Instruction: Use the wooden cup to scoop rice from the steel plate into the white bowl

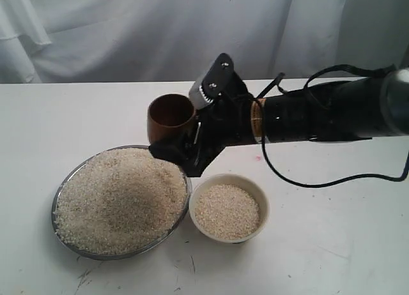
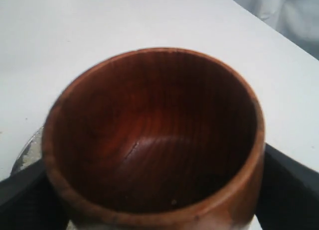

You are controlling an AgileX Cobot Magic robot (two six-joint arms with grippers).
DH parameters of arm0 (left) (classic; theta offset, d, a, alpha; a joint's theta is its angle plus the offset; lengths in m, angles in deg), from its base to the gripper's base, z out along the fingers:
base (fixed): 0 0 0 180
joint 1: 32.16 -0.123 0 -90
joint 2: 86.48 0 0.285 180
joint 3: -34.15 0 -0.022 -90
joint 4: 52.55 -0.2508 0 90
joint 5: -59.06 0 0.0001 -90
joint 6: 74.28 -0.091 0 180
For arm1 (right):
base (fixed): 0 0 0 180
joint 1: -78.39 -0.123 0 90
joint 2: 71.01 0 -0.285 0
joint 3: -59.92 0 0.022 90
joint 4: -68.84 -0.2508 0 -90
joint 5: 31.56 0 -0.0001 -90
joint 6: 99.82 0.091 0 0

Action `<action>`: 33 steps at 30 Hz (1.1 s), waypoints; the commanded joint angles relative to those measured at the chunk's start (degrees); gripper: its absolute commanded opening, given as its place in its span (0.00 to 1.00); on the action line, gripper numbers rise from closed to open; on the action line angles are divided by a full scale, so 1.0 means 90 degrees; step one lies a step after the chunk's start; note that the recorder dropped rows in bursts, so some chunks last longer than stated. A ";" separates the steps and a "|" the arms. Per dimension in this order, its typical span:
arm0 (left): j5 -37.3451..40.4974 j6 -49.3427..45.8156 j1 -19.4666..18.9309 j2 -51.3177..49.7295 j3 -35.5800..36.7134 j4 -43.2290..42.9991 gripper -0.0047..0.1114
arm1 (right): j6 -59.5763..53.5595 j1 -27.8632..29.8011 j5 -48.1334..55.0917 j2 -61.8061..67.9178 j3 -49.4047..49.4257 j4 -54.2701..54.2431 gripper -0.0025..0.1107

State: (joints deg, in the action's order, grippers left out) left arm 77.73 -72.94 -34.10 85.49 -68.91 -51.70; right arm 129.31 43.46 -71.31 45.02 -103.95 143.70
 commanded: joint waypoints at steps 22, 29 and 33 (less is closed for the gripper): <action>-0.0044 0.0001 -0.0012 0.0026 0.0031 0.0010 0.04 | -0.0243 -0.1079 0.0804 0.1263 -0.1290 -0.0436 0.02; -0.0044 0.0001 -0.0012 0.0026 0.0031 0.0010 0.04 | -0.0210 -0.1117 0.0835 0.1408 -0.1523 -0.0541 0.02; -0.0044 0.0001 -0.0012 0.0026 0.0031 0.0010 0.04 | -0.0198 -0.1129 0.0846 0.1469 -0.1529 -0.0554 0.02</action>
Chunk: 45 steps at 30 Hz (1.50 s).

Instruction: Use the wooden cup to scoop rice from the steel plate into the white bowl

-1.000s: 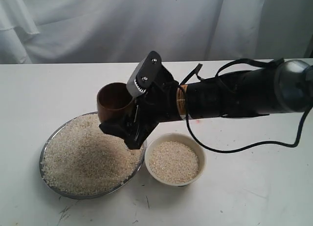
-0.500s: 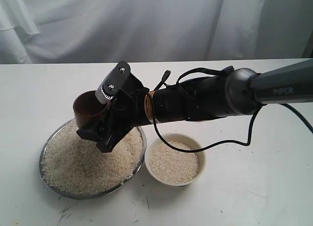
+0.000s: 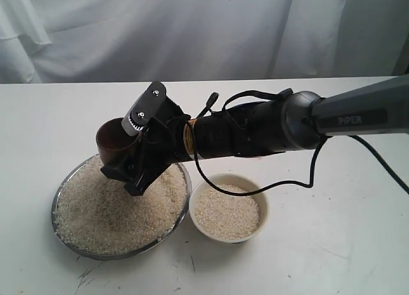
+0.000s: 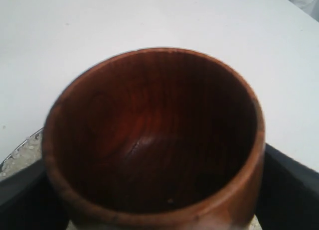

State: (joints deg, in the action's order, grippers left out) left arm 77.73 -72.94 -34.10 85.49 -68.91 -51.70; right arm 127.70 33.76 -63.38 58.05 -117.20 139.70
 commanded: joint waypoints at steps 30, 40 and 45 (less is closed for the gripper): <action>-0.0044 0.0001 -0.0012 0.0026 0.0031 0.0010 0.04 | 0.0316 -0.0198 -0.0391 0.0394 -0.0067 -0.0075 0.34; -0.0044 0.0001 -0.0012 0.0026 0.0031 0.0010 0.04 | 0.0321 -0.0185 -0.0017 0.0394 -0.0067 -0.0329 0.59; -0.0044 0.0001 -0.0012 0.0026 0.0031 0.0010 0.04 | 0.0373 -0.0176 -0.0017 0.0295 -0.0067 -0.0317 0.59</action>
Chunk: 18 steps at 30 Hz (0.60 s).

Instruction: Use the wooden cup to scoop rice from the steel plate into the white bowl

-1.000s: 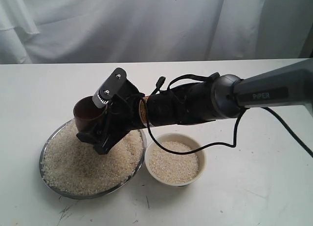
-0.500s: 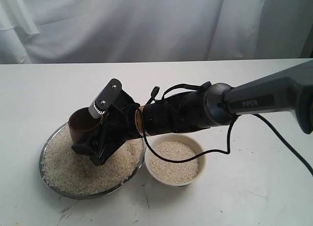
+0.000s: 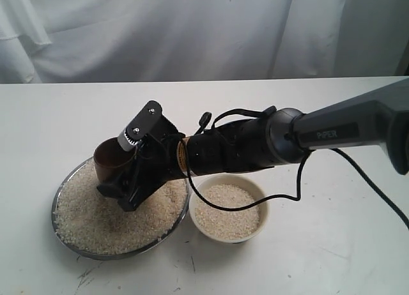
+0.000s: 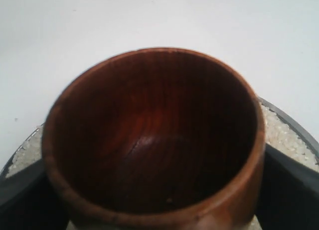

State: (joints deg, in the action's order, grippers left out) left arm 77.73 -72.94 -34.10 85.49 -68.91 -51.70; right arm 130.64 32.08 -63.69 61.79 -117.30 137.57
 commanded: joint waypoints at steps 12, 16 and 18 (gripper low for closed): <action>-0.0044 0.0001 -0.0012 0.0026 0.0031 0.0010 0.04 | 0.1405 0.0010 0.1045 -0.0551 -0.0056 0.1382 0.59; -0.0044 0.0001 -0.0012 0.0026 0.0031 0.0010 0.04 | 0.1556 -0.0061 0.1045 -0.0634 -0.0056 0.1896 0.59; -0.0044 0.0001 -0.0012 0.0026 0.0031 0.0010 0.04 | 0.1785 -0.0085 0.1058 -0.0660 -0.0056 0.2368 0.59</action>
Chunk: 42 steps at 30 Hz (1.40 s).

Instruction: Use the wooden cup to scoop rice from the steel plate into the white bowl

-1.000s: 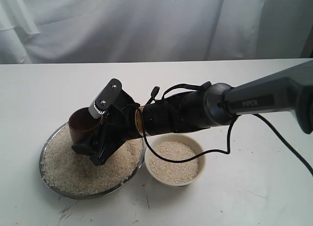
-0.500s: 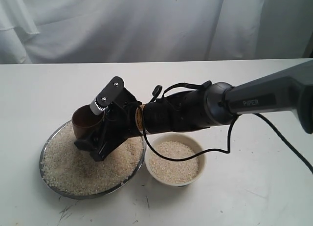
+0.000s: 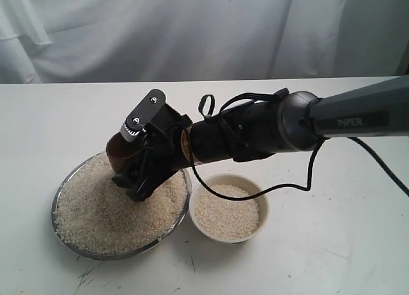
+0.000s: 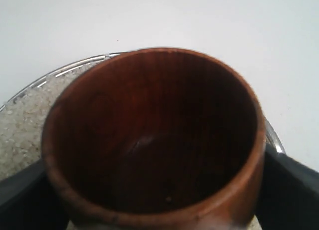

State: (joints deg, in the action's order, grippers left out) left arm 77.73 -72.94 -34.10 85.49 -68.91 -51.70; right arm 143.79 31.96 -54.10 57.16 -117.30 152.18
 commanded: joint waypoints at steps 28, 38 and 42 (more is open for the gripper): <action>-0.0044 0.0001 -0.0012 0.0026 0.0031 0.0010 0.04 | 0.0717 -0.0085 0.0335 -0.0190 -0.0578 0.1845 0.45; -0.0044 0.0001 -0.0012 0.0026 0.0031 0.0010 0.04 | -0.0669 -0.0085 0.0869 -0.0190 -0.0578 0.1845 0.41; -0.0044 0.0001 -0.0012 0.0026 0.0031 0.0010 0.04 | 0.0026 -0.0101 0.0526 -0.0175 -0.0578 0.1845 0.41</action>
State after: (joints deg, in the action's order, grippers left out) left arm 77.73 -72.94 -34.10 85.49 -68.91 -51.70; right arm 139.47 31.10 -47.61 56.52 -121.97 168.86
